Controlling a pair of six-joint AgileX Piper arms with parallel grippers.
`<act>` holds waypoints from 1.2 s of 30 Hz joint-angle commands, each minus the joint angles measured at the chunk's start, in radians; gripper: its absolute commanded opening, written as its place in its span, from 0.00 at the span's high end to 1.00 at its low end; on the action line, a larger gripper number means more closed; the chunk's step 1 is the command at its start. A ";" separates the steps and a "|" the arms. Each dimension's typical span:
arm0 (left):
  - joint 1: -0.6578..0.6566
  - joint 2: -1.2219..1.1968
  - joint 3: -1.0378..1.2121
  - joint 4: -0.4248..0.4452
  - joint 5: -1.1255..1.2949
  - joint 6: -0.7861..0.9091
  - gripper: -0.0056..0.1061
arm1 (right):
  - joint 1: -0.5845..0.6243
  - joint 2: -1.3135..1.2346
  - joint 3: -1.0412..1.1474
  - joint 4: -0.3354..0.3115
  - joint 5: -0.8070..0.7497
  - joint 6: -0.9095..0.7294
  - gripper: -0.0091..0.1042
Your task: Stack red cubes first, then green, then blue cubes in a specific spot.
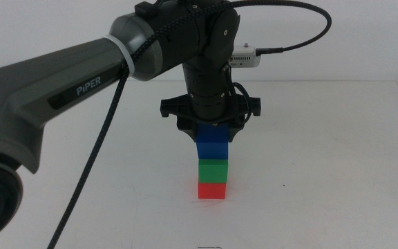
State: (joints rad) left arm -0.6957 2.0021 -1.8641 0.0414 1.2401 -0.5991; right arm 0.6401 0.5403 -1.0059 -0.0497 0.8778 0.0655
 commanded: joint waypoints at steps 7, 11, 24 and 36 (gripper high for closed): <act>-0.011 -0.087 -0.027 -0.009 0.080 -0.024 0.96 | -0.006 0.009 -0.020 -0.015 -0.077 -0.012 0.14; -0.012 -0.087 -0.027 -0.009 0.080 -0.024 0.96 | -0.006 0.009 -0.020 -0.015 -0.077 -0.012 0.14; -0.011 -0.085 0.032 0.002 0.080 -0.023 0.95 | -0.006 0.009 -0.020 -0.015 -0.077 -0.012 0.14; -0.010 -0.085 0.013 0.012 0.071 -0.010 0.25 | -0.006 0.009 -0.020 -0.015 -0.077 -0.012 0.14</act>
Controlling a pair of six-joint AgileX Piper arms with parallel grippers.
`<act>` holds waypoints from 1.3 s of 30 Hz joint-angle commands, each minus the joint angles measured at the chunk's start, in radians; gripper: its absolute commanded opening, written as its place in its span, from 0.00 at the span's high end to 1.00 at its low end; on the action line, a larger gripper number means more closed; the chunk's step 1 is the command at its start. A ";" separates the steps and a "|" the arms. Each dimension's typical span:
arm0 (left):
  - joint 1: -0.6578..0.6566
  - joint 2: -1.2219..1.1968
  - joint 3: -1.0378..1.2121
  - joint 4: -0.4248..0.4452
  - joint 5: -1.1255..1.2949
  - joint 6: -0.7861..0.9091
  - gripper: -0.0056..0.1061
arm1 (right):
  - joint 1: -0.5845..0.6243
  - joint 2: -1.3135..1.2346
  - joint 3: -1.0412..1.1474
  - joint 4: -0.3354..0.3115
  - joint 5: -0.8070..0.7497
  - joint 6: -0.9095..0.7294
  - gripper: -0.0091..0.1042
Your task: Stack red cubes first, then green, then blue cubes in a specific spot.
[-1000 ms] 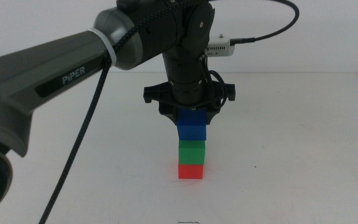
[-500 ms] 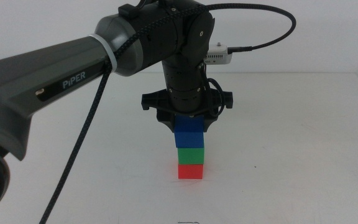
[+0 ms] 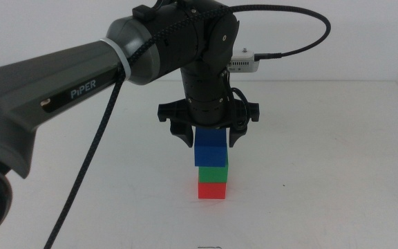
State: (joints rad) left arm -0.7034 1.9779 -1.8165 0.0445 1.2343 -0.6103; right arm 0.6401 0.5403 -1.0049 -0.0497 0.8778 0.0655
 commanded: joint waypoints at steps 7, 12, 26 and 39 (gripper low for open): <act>-0.003 -0.137 -0.064 0.032 0.085 0.064 0.13 | -0.006 0.009 -0.022 -0.015 -0.077 -0.012 0.14; -0.003 -0.236 -0.064 0.126 0.085 0.064 0.14 | -0.006 0.009 -0.022 -0.015 -0.077 -0.012 0.14; 0.036 -0.539 -0.063 0.428 0.085 0.143 0.14 | -0.006 0.009 -0.022 -0.015 -0.077 -0.012 0.14; 0.435 -0.877 0.116 0.300 0.064 0.338 0.14 | -0.006 0.009 -0.022 -0.015 -0.077 -0.012 0.14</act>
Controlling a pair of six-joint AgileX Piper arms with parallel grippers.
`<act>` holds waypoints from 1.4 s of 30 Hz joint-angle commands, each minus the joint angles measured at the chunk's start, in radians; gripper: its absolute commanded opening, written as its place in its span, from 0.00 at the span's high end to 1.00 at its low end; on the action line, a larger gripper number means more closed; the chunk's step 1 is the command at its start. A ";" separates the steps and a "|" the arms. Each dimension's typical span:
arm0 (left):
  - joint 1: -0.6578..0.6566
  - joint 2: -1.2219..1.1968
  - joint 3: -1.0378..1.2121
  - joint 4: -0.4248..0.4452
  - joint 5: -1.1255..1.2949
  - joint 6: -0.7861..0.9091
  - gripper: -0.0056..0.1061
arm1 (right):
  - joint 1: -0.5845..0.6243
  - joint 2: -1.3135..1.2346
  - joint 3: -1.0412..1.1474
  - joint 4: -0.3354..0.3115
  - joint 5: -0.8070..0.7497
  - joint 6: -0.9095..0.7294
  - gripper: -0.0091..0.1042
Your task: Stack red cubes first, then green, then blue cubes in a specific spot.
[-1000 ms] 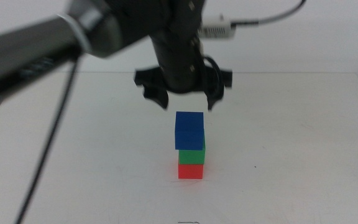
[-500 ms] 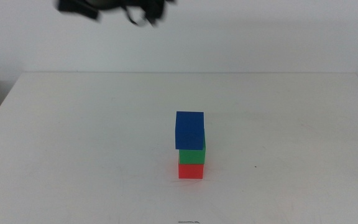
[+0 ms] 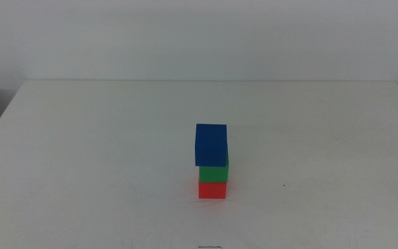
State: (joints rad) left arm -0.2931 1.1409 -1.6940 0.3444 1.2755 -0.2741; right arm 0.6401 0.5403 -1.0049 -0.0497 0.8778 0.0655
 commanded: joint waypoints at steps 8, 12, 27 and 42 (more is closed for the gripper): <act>0.051 -0.123 0.003 0.070 0.042 0.001 0.14 | -0.006 0.009 -0.022 -0.015 -0.077 -0.012 0.14; 0.051 -0.131 0.003 0.084 0.042 0.001 0.14 | -0.006 0.009 -0.022 -0.015 -0.077 -0.012 0.14; 0.051 -0.276 0.135 0.029 -0.041 0.001 0.14 | -0.006 0.009 -0.016 -0.019 -0.080 -0.012 0.14; 0.051 -0.680 0.833 -0.041 -0.459 0.001 0.14 | -0.007 -0.028 0.239 -0.162 -0.142 -0.012 0.14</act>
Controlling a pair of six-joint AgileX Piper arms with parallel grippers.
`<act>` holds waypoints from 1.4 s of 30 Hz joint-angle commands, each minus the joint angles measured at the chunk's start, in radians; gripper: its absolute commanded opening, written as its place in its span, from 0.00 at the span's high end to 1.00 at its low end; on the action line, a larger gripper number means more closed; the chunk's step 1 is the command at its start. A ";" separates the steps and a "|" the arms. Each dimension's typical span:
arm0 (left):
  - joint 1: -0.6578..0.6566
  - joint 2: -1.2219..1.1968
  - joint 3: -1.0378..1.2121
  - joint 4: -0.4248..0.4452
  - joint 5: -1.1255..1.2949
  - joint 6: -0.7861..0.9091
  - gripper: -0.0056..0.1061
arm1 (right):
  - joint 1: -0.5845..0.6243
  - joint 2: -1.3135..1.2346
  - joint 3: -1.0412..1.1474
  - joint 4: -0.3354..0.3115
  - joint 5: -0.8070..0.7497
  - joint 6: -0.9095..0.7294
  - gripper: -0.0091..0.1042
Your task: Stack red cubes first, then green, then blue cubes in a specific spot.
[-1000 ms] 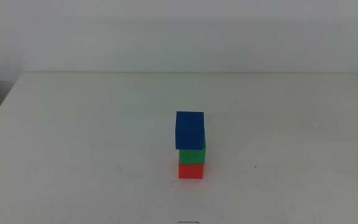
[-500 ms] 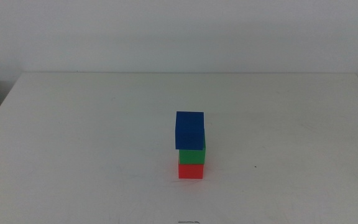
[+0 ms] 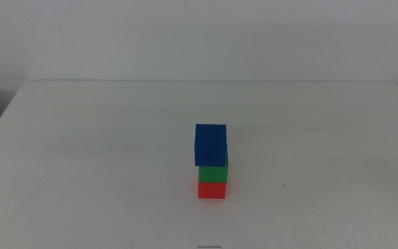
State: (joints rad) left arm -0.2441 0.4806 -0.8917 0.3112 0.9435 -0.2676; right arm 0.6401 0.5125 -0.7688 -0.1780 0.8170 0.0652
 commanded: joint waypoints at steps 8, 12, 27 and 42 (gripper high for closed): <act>0.003 -0.197 0.388 -0.081 -0.453 -0.006 0.14 | -0.108 -0.030 0.121 0.049 -0.216 -0.012 0.14; 0.003 -0.266 0.531 -0.133 -0.523 -0.006 0.14 | -0.208 -0.039 0.148 0.138 -0.330 -0.012 0.14; 0.194 -0.461 0.756 -0.262 -0.592 -0.006 0.14 | -0.326 -0.337 0.378 0.056 -0.500 -0.012 0.14; 0.198 -0.505 0.918 -0.276 -0.952 -0.006 0.14 | -0.556 -0.435 0.680 0.178 -0.733 -0.012 0.14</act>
State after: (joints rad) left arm -0.0456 -0.0129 0.0275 0.0274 0.0667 -0.2676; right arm 0.1142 0.0748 -0.0799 -0.0134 0.1890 0.0627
